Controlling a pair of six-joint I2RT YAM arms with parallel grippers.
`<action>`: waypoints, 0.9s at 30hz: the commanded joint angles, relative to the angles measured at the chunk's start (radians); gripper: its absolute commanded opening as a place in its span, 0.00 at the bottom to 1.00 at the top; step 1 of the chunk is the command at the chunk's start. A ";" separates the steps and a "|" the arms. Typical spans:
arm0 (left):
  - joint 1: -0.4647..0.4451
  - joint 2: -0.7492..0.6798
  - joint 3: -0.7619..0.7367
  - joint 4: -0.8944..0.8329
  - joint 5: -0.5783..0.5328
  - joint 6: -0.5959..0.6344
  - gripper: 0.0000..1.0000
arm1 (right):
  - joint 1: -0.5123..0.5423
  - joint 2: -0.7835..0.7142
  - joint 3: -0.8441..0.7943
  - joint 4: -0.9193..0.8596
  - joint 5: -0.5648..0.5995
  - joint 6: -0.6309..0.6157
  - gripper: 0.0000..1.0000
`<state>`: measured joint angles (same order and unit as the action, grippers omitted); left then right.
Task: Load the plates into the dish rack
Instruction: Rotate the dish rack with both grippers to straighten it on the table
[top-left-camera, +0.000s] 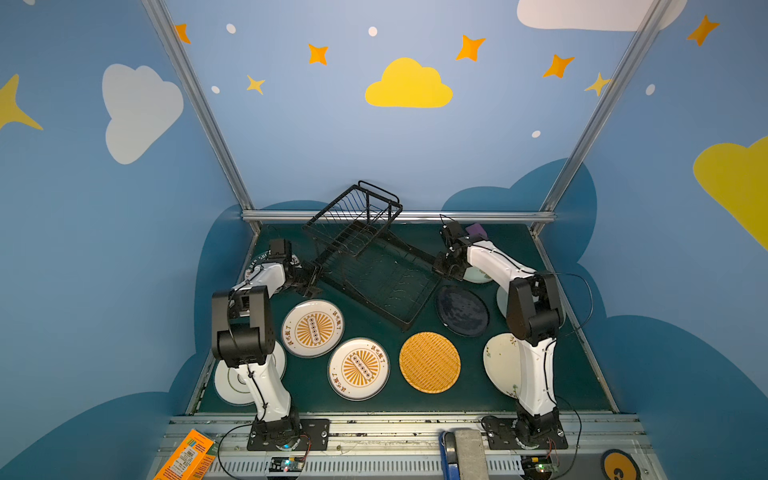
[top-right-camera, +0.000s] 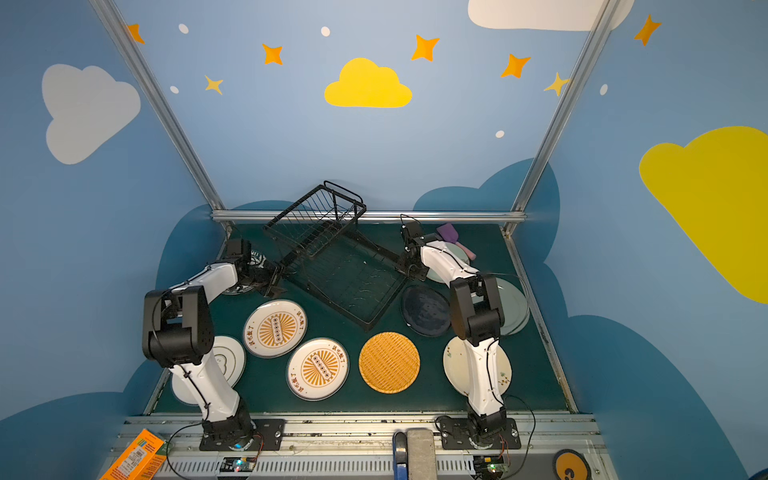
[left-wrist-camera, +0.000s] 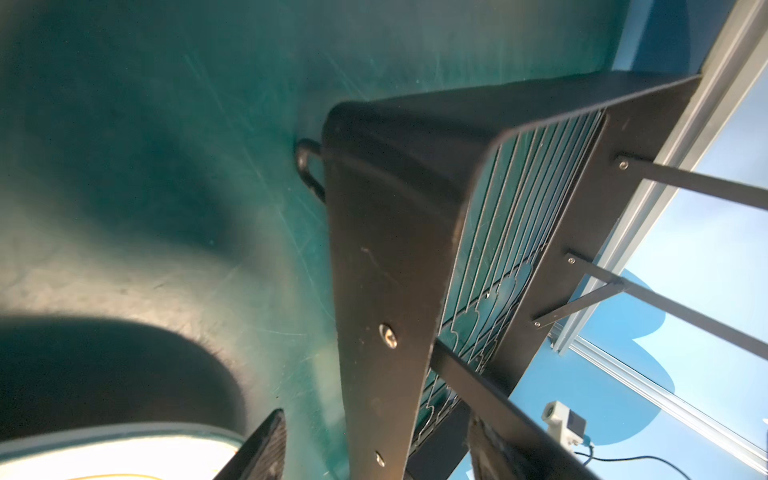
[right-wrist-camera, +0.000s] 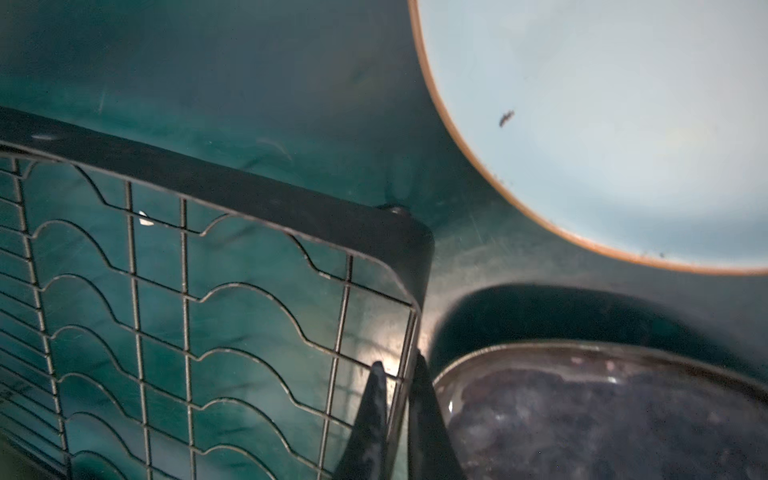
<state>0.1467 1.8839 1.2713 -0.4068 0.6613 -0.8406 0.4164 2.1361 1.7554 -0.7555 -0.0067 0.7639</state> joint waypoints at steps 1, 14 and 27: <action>0.017 0.029 0.060 0.069 -0.023 0.013 0.69 | 0.036 -0.074 -0.054 -0.043 -0.078 -0.048 0.00; 0.034 0.070 0.081 0.078 -0.002 0.017 0.70 | 0.093 -0.184 -0.201 0.013 -0.050 0.057 0.00; 0.040 0.093 0.105 0.093 0.016 0.018 0.70 | 0.116 -0.272 -0.320 0.083 -0.035 0.155 0.00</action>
<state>0.1722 1.9621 1.3334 -0.4004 0.6903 -0.8242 0.5007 1.9388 1.4590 -0.6464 0.0414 1.0077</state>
